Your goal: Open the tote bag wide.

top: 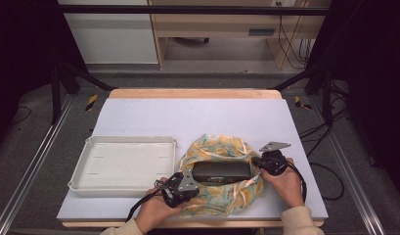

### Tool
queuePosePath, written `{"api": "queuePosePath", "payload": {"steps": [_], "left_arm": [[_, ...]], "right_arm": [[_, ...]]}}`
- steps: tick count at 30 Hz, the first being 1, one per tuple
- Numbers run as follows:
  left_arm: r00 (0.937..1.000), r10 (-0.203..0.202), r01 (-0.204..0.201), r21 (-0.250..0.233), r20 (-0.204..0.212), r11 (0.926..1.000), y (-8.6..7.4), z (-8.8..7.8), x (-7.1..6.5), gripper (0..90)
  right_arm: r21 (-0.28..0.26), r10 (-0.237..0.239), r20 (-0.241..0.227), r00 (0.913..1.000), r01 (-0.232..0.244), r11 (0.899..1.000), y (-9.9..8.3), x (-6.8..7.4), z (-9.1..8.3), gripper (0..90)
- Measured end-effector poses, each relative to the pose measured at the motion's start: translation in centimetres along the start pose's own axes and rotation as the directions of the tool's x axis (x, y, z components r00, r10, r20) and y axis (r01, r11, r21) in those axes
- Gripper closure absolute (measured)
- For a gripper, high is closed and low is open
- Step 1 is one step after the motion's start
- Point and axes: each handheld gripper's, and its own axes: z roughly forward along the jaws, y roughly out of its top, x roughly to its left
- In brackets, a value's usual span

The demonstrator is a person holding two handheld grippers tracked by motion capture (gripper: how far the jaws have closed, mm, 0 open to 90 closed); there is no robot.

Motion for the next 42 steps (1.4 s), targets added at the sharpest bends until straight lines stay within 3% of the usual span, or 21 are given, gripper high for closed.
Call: {"api": "queuePosePath", "payload": {"steps": [4,6,8,9,11,12,13,14,15,16,18,20,23,26,28,36,38,40,42], "left_arm": [[1.0,0.001,-0.001,0.001,-0.002,1.0,0.0,0.0,-0.1,90.0],[1.0,0.0,0.0,0.001,-0.002,1.0,0.0,0.0,-0.1,90.0],[1.0,-0.001,0.001,0.001,-0.003,1.0,0.0,0.0,-0.1,90.0],[1.0,0.0,0.0,0.001,-0.003,1.0,0.0,0.0,-0.1,90.0],[1.0,0.003,-0.003,0.002,-0.001,1.0,0.1,0.0,-0.1,90.0],[1.0,0.003,-0.003,0.004,-0.001,1.0,0.1,0.0,-0.1,90.0],[1.0,0.003,-0.003,0.004,-0.001,1.0,0.1,0.0,-0.1,90.0],[1.0,0.004,-0.004,0.003,0.001,1.0,0.0,0.0,-0.1,90.0],[1.0,0.004,-0.004,0.004,0.0,1.0,0.1,0.0,-0.1,90.0],[1.0,0.003,-0.003,0.003,0.002,1.0,0.1,0.0,-0.1,90.0],[1.0,0.006,-0.006,0.003,0.0,1.0,0.1,0.0,-0.2,90.0],[1.0,0.006,-0.006,0.001,0.001,1.0,0.1,-0.1,-0.1,90.0],[1.0,0.005,-0.005,-0.001,-0.003,1.0,0.1,-0.3,0.0,90.0],[1.0,0.0,0.0,-0.006,-0.002,1.0,0.1,-0.6,0.2,90.0],[1.0,-0.003,0.003,-0.011,0.001,0.9999,0.1,-0.7,0.3,90.0],[0.9997,-0.023,0.023,-0.046,0.005,0.9987,0.4,-1.6,0.5,90.0],[0.9996,-0.029,0.029,-0.066,0.008,0.9974,0.6,-2.2,0.6,90.0],[0.9989,-0.044,0.045,-0.088,0.013,0.9951,0.7,-2.7,0.6,90.0],[0.9983,-0.055,0.057,-0.105,0.022,0.9929,0.9,-3.3,0.9,90.0]], "right_arm": [[-0.039,0.011,0.007,0.9999,-0.011,0.999,-0.1,0.0,-0.8,90.0],[-0.117,0.023,0.042,0.9989,-0.018,0.993,0.2,0.6,-3.0,90.0],[-0.133,0.022,0.06,0.9979,-0.014,0.991,0.4,0.9,-3.8,90.0],[-0.159,0.019,0.081,0.9965,-0.006,0.987,0.7,1.7,-5.3,90.0],[-0.206,-0.011,0.079,0.9968,0.027,0.978,1.1,3.6,-7.4,90.0],[-0.216,-0.057,0.068,0.996,0.071,0.974,0.9,5.8,-8.6,90.0],[-0.216,-0.057,0.068,0.996,0.071,0.974,0.9,5.8,-8.6,90.0],[-0.207,-0.086,0.034,0.9957,0.091,0.974,0.1,7.7,-8.6,90.0],[-0.207,-0.086,0.034,0.9957,0.091,0.974,0.1,7.7,-8.6,90.0],[-0.168,-0.124,-0.011,0.9922,0.121,0.978,-0.8,9.2,-7.7,90.0],[-0.15,-0.137,-0.021,0.9903,0.133,0.98,-1.1,9.6,-7.4,90.0],[-0.076,-0.179,-0.046,0.9827,0.175,0.982,-1.9,10.6,-6.1,90.0],[-0.041,-0.181,-0.055,0.9819,0.179,0.983,-2.3,10.6,-5.5,90.0],[0.039,-0.191,-0.066,0.9793,0.194,0.98,-3.2,10.5,-4.3,90.0],[0.053,-0.195,-0.073,0.9781,0.199,0.979,-3.3,10.5,-4.1,90.0],[0.059,-0.187,-0.084,0.9787,0.192,0.98,-3.3,10.4,-4.1,90.0],[0.039,-0.19,-0.083,0.9782,0.194,0.98,-2.9,10.4,-4.6,90.0],[-0.013,-0.199,-0.087,0.9762,0.198,0.98,-1.7,10.5,-6.0,90.0],[-0.019,-0.203,-0.085,0.9756,0.202,0.979,-1.3,10.5,-6.3,90.0]]}}
